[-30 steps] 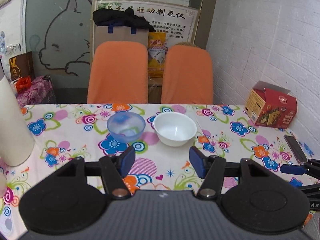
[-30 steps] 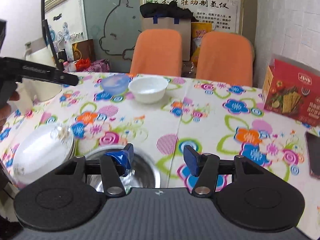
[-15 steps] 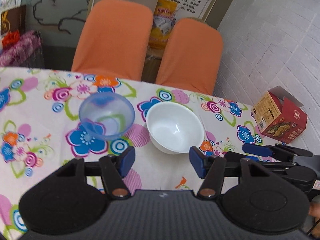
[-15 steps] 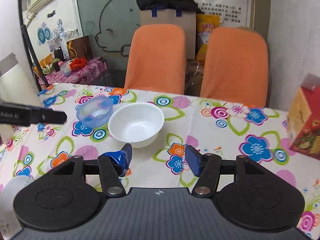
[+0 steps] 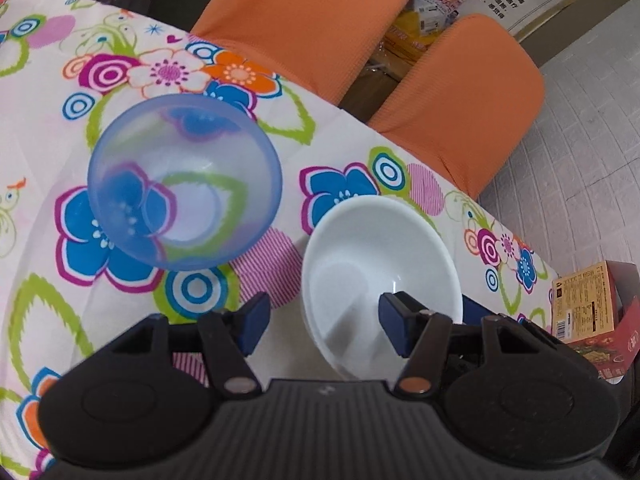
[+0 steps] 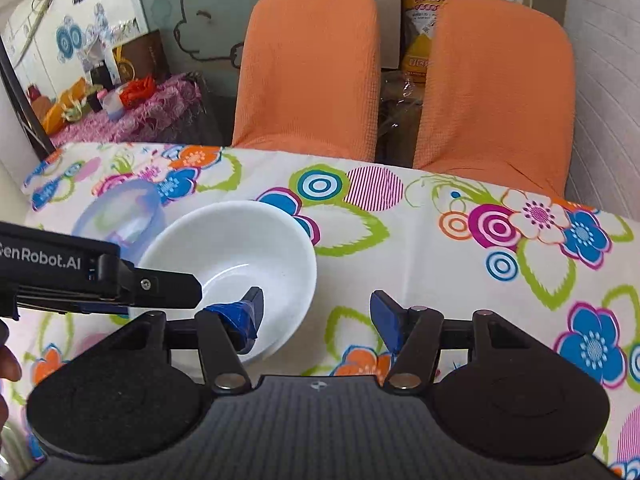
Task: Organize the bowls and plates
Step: 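Move the left gripper to the white ceramic bowl's rim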
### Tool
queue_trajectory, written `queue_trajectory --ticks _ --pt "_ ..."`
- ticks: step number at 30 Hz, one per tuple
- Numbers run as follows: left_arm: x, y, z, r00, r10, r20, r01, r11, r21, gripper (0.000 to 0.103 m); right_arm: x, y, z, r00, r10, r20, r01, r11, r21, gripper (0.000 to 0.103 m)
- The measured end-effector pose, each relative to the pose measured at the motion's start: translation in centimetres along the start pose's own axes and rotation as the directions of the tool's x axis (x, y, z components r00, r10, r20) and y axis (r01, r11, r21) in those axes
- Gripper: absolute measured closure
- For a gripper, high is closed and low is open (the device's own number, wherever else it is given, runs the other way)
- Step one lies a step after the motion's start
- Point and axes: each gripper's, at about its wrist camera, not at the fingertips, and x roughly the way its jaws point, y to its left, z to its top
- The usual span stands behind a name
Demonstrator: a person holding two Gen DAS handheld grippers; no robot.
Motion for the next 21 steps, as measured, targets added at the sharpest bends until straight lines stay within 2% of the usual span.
queue_trajectory --ticks 7,10,13,17,19,21 --pt "0.6 -0.4 0.4 1.000 0.023 0.010 -0.023 0.999 0.023 0.042 1.8 0.7 0.3 1.000 0.015 -0.010 -0.016 0.997 -0.078 0.058" --pt "0.4 0.2 0.6 1.000 -0.012 0.008 0.012 1.000 0.005 0.042 1.6 0.4 0.3 1.000 0.023 -0.008 -0.023 0.997 -0.080 0.058" --pt "0.2 0.3 0.7 0.999 -0.026 0.018 0.026 1.000 0.002 0.042 -0.5 -0.8 -0.2 0.996 0.055 0.069 -0.053 0.998 -0.032 0.058" --pt "0.0 0.0 0.8 0.999 -0.034 0.027 0.034 0.999 0.012 0.042 -4.1 -2.0 -1.1 0.970 0.149 0.192 -0.155 0.988 0.016 0.057" --pt "0.0 -0.1 0.8 0.999 -0.031 0.029 0.031 0.999 0.020 0.042 -5.7 -1.9 -2.0 0.957 0.186 0.221 -0.190 0.982 -0.004 0.057" --pt "0.1 -0.2 0.9 0.999 -0.032 0.028 0.032 0.999 0.011 0.042 -6.8 -1.1 -3.2 0.956 0.196 0.218 -0.187 0.980 -0.061 0.057"
